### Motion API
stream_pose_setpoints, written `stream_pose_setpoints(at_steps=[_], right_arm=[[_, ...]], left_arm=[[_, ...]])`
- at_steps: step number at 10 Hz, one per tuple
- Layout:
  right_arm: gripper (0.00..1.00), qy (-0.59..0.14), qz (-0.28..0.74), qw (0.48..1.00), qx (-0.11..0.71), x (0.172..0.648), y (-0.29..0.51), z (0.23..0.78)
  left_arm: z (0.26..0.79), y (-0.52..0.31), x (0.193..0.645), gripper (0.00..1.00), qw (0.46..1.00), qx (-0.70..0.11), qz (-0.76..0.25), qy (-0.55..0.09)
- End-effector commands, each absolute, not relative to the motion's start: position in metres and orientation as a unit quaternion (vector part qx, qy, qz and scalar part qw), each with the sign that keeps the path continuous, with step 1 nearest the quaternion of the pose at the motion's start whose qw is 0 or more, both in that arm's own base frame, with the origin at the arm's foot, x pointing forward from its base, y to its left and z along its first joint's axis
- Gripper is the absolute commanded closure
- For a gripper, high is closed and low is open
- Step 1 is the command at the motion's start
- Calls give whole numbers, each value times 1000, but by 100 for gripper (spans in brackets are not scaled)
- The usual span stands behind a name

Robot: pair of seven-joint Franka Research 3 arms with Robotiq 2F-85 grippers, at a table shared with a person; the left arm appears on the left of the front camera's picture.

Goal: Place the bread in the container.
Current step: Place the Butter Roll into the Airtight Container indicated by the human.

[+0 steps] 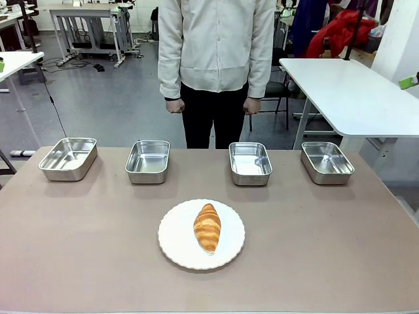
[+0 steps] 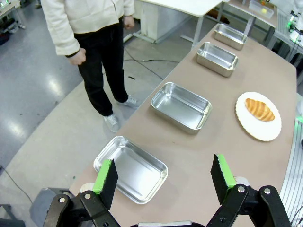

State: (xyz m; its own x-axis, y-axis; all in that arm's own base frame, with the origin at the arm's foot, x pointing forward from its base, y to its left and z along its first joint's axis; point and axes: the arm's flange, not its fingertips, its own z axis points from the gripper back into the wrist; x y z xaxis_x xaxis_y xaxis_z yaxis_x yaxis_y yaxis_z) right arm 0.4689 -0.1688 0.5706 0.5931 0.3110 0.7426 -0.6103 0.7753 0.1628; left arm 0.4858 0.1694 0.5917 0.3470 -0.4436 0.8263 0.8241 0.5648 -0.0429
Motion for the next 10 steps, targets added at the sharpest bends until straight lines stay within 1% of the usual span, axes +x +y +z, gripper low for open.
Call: stream_pose_setpoints(at_steps=[1, 10], right_arm=[[0, -369, 267, 865, 209, 469, -168, 571], [0, -369, 267, 865, 209, 469, -168, 571]], left_arm=[[592, 169, 486, 0, 785, -236, -403, -407], [592, 169, 486, 0, 785, -236, -403, -407]])
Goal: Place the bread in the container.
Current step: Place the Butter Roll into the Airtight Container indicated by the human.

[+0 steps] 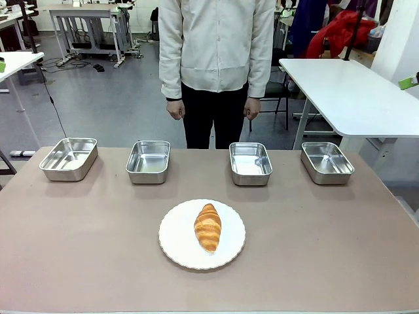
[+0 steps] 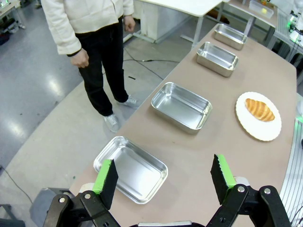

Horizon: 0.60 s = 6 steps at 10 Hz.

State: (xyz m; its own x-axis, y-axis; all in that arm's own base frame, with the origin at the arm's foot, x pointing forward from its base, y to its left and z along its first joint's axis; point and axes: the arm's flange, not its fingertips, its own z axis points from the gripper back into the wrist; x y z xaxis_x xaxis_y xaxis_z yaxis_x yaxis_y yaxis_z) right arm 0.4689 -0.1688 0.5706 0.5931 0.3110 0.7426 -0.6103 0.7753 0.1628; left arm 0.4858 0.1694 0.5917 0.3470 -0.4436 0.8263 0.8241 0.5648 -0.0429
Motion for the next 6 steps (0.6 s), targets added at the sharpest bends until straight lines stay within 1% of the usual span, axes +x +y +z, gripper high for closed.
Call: stream_pose_setpoints(at_steps=[1, 6], right_arm=[[0, -369, 267, 865, 209, 469, -168, 571], [0, -369, 267, 865, 209, 469, -168, 571]], left_arm=[[592, 169, 486, 0, 785, -236, -403, -407], [592, 169, 486, 0, 785, -236, -403, -407]])
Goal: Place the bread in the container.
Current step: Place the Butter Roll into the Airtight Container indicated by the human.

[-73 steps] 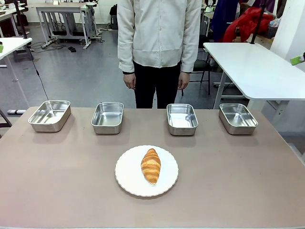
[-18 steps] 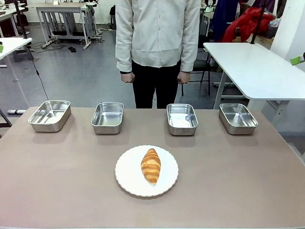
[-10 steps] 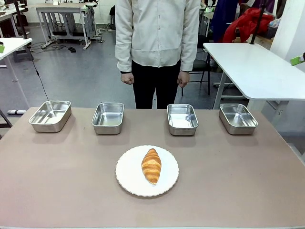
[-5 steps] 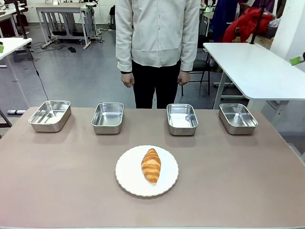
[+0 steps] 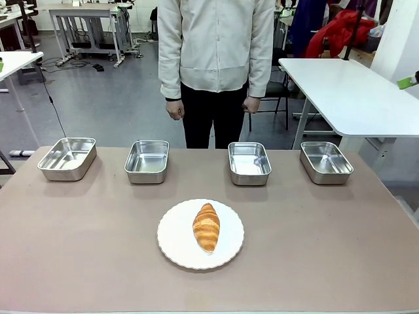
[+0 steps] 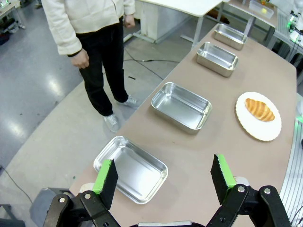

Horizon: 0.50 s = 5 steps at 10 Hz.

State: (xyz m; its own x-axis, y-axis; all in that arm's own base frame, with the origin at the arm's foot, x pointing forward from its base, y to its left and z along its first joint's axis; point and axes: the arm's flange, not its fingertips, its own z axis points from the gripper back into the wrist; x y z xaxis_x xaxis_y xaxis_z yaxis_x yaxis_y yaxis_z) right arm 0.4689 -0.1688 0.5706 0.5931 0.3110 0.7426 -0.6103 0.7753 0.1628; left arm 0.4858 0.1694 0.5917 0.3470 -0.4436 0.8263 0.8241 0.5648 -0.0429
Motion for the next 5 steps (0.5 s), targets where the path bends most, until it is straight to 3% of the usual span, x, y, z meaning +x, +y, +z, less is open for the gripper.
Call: stream_pose_setpoints(at_steps=[1, 5], right_arm=[[0, -369, 267, 865, 209, 469, -168, 571], [0, -369, 267, 865, 209, 469, -168, 571]], left_arm=[[592, 169, 486, 0, 785, -236, -403, -407], [592, 169, 486, 0, 785, -236, -403, -407]])
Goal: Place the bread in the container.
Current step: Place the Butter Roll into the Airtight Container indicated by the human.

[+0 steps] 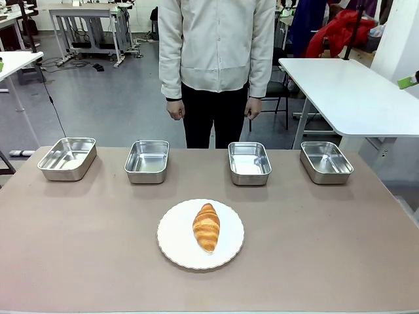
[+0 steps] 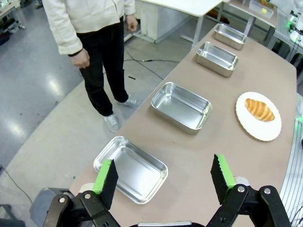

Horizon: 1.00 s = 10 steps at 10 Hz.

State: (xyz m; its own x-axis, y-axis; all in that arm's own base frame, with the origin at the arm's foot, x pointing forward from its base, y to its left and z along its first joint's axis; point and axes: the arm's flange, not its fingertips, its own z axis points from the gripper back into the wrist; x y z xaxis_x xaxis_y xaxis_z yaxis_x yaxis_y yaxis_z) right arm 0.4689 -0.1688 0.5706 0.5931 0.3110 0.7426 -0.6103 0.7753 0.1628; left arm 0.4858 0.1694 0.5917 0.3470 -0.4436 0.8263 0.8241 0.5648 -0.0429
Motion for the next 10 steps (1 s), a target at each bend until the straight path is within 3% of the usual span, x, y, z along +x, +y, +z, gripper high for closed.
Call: stream_pose_setpoints(at_steps=[1, 10], right_arm=[[0, -369, 267, 865, 209, 469, -168, 571], [0, -369, 267, 865, 209, 469, -168, 571]], left_arm=[[592, 169, 486, 0, 785, -236, -403, -407], [592, 169, 486, 0, 785, -236, -403, -407]])
